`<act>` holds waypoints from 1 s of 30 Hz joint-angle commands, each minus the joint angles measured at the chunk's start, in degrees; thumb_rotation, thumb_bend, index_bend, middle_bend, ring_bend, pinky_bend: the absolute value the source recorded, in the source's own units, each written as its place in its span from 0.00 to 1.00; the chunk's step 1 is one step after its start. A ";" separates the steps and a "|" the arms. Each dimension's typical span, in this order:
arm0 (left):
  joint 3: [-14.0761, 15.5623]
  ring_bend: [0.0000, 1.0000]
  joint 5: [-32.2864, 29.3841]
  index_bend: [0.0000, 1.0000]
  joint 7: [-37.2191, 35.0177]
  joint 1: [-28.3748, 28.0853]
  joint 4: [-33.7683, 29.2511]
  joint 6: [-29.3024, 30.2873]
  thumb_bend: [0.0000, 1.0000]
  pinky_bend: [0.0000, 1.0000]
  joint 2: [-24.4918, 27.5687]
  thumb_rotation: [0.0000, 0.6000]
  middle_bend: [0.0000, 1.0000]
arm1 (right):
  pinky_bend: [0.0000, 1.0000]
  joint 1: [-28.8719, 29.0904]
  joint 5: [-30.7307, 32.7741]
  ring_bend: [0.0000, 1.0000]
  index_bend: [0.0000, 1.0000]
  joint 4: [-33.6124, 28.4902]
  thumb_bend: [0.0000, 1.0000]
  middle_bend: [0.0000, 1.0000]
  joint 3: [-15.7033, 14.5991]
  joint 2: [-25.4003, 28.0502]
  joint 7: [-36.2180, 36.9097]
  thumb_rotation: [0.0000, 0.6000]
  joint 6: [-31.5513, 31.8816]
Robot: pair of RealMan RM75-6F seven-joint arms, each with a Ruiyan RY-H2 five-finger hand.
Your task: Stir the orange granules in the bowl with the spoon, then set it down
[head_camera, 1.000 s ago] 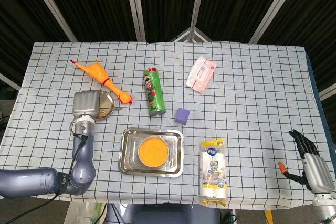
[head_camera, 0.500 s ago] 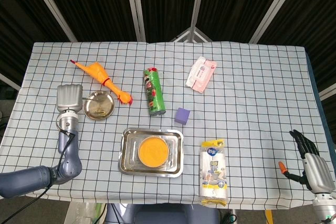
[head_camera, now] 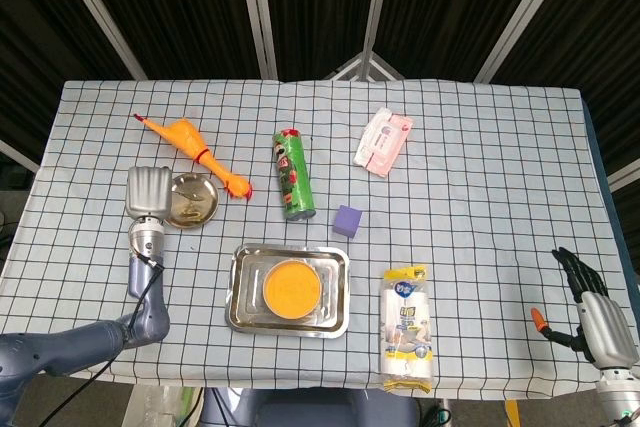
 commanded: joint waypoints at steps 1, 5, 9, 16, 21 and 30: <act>-0.53 1.00 0.75 0.77 -0.61 0.15 3.14 -0.88 0.71 0.99 -2.25 1.00 1.00 | 0.00 0.01 0.08 0.00 0.00 -0.02 0.40 0.00 0.00 0.03 0.11 1.00 -0.06; -0.92 1.00 0.48 0.77 0.62 0.32 5.30 -1.94 0.69 0.99 -3.40 1.00 1.00 | 0.00 0.04 0.32 0.00 0.00 -0.12 0.40 0.00 -0.04 0.12 0.25 1.00 -0.37; -1.29 1.00 0.91 0.75 1.06 0.47 6.55 -2.71 0.66 0.99 -4.13 1.00 1.00 | 0.00 -0.04 0.33 0.00 0.00 -0.40 0.40 0.00 -0.09 0.25 0.31 1.00 -0.34; -2.73 1.00 1.36 0.71 1.53 0.40 7.44 -3.48 0.58 0.99 -5.15 1.00 1.00 | 0.00 -0.01 0.59 0.00 0.00 -0.47 0.40 0.00 -0.05 0.30 0.51 1.00 -0.56; -3.31 1.00 1.38 0.66 1.71 1.11 7.35 -3.80 0.50 0.99 -5.34 1.00 1.00 | 0.00 -0.04 0.59 0.00 0.00 -0.56 0.40 0.00 -0.05 0.33 0.54 1.00 -0.54; -4.18 1.00 1.33 0.52 1.70 2.62 5.95 -3.97 0.35 0.99 -4.12 1.00 1.00 | 0.00 0.00 0.79 0.00 0.00 -0.71 0.40 0.00 -0.06 0.23 0.12 1.00 -0.74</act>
